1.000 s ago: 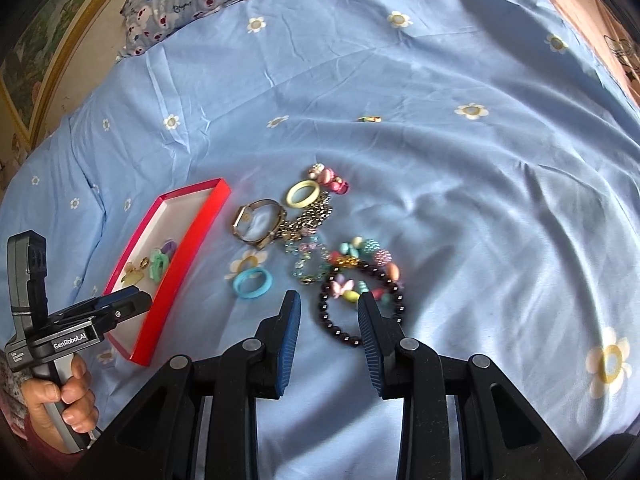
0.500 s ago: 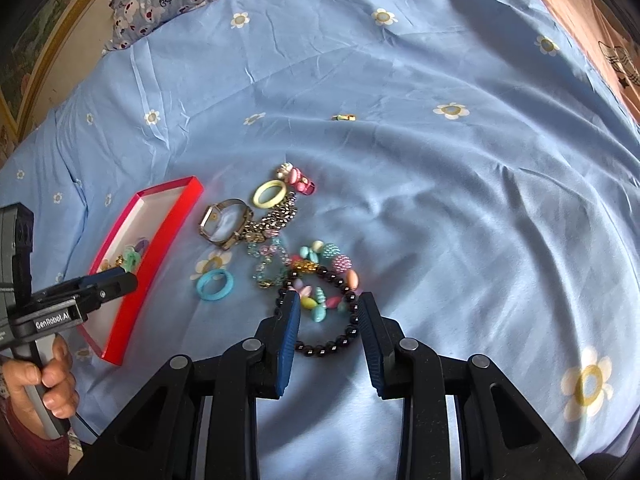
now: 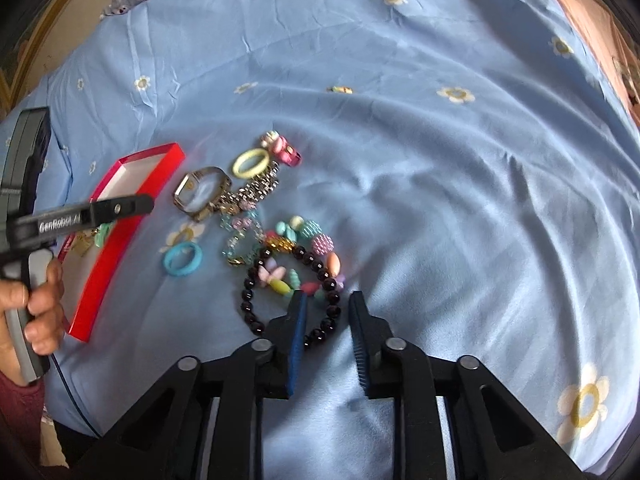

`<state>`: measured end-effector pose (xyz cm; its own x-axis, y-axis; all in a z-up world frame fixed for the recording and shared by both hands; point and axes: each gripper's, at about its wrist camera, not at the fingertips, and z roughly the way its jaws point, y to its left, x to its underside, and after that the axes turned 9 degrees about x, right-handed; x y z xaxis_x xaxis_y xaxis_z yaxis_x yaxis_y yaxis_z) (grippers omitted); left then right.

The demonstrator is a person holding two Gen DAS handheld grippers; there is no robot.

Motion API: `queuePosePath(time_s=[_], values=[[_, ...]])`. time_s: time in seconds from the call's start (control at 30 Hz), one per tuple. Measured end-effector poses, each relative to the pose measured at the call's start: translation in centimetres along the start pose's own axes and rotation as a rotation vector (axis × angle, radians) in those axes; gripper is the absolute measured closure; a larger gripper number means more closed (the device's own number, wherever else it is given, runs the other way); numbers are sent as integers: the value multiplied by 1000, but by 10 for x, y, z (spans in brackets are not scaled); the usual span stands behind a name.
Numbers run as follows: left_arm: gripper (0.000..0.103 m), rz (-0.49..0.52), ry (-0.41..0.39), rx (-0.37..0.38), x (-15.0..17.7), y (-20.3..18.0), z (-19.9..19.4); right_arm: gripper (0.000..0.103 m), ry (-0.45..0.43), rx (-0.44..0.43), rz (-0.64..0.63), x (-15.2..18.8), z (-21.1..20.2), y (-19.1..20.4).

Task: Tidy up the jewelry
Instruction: 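Move both tools to the pile, toward the gold watch and black bead bracelet, then grasp the gold watch with the left tool while the right tool grasps the black bead bracelet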

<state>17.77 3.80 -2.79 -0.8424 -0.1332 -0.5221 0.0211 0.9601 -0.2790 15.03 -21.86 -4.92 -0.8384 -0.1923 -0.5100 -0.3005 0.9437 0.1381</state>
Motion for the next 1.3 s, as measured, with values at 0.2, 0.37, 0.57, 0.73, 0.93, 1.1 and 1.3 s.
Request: queuePosePath(time_s=[0.2, 0.37, 0.57, 0.73, 0.93, 1.1, 1.3], values=[[48, 7, 31, -16, -11, -2, 28, 96, -2, -29, 26, 1, 3, -7], [67, 4, 52, -10, -14, 0, 43, 96, -22, -72, 54, -1, -3, -10], [92, 23, 50, 18, -12, -3, 36, 96, -82, -99, 46, -10, -21, -4], [96, 27, 28, 38, 1, -4, 16, 96, -153, -110, 30, -19, -43, 6], [96, 27, -12, 53, 20, -6, -19, 96, -190, -135, 17, -22, -58, 21], [96, 16, -45, 53, 36, -1, -46, 96, -207, -168, -8, -25, -66, 38], [96, -8, -82, 18, 54, 12, -72, 96, -222, -212, -47, -29, -74, 64]])
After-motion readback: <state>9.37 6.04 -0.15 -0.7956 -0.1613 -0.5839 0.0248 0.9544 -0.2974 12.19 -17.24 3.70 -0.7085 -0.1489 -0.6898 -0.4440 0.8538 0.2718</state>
